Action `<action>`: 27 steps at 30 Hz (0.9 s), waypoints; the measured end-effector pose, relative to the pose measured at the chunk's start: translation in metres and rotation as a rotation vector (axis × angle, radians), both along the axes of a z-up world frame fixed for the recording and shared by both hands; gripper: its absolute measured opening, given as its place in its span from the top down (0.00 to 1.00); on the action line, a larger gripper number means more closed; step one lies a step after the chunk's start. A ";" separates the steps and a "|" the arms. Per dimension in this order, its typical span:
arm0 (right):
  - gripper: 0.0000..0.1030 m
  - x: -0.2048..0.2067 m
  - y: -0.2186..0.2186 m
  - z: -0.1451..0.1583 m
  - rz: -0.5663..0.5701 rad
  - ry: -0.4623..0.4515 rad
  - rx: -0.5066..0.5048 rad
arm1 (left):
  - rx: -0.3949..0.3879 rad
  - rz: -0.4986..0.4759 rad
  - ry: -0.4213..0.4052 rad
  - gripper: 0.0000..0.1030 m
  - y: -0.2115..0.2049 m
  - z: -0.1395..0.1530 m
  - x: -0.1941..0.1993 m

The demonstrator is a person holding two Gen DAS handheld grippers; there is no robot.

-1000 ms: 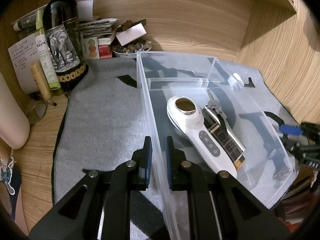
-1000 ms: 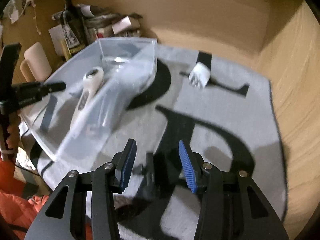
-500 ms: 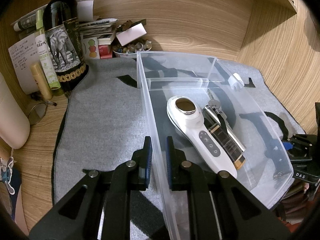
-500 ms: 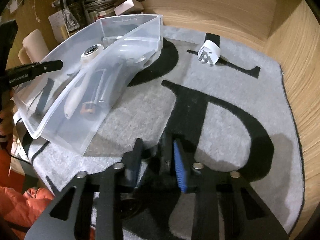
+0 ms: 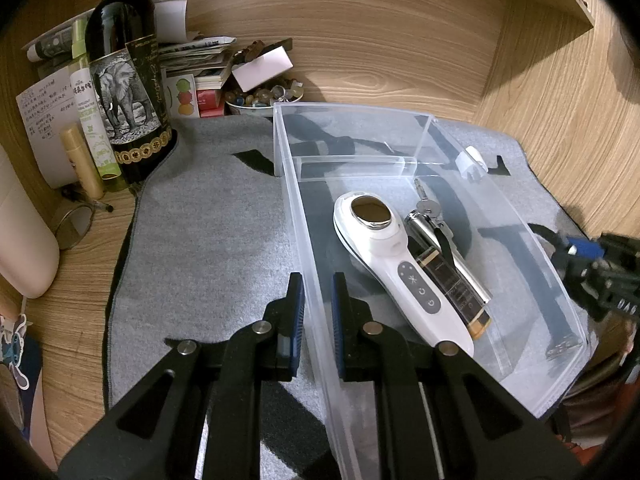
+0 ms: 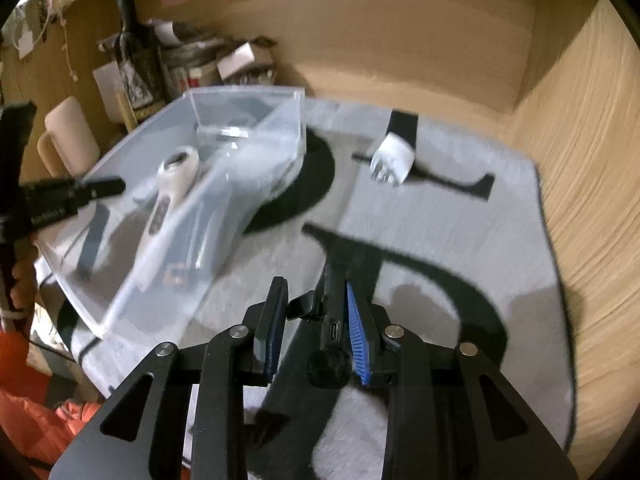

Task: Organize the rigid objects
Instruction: 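Move the right gripper to the black cylindrical item and grasp it, then carry the black cylindrical item into the box and release it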

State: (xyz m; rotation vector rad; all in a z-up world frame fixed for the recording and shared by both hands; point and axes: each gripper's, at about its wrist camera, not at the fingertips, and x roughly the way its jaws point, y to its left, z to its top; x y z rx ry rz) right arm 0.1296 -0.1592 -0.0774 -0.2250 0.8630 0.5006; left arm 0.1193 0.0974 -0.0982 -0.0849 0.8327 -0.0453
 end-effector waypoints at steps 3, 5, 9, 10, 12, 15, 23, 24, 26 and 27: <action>0.74 0.002 0.003 0.014 0.008 -0.043 0.004 | -0.001 0.000 0.000 0.89 0.000 0.000 0.000; 0.74 0.003 0.006 0.024 0.015 -0.072 0.010 | 0.000 0.000 0.000 0.89 0.000 0.000 0.000; 0.74 0.005 0.015 0.039 0.038 -0.113 0.034 | 0.000 0.000 0.000 0.89 0.000 0.000 0.000; 0.74 0.005 0.018 0.042 0.048 -0.121 0.039 | -0.001 0.001 0.000 0.89 0.000 0.000 0.000; 0.74 0.004 0.026 0.046 0.069 -0.135 0.049 | 0.000 0.000 0.000 0.89 0.000 0.000 0.000; 0.74 0.002 0.037 0.052 0.099 -0.150 0.060 | 0.001 0.000 0.000 0.89 0.000 0.000 0.000; 0.74 0.002 0.073 0.063 0.192 -0.183 0.087 | -0.001 0.000 0.000 0.89 0.000 0.000 0.000; 0.74 0.003 0.078 0.063 0.204 -0.183 0.087 | -0.001 0.000 0.000 0.89 0.000 0.000 0.000; 0.74 0.005 0.085 0.061 0.218 -0.179 0.085 | 0.000 0.000 0.000 0.89 0.000 0.000 0.000; 0.74 0.007 0.090 0.060 0.226 -0.174 0.083 | 0.000 0.000 0.000 0.89 0.000 0.000 0.000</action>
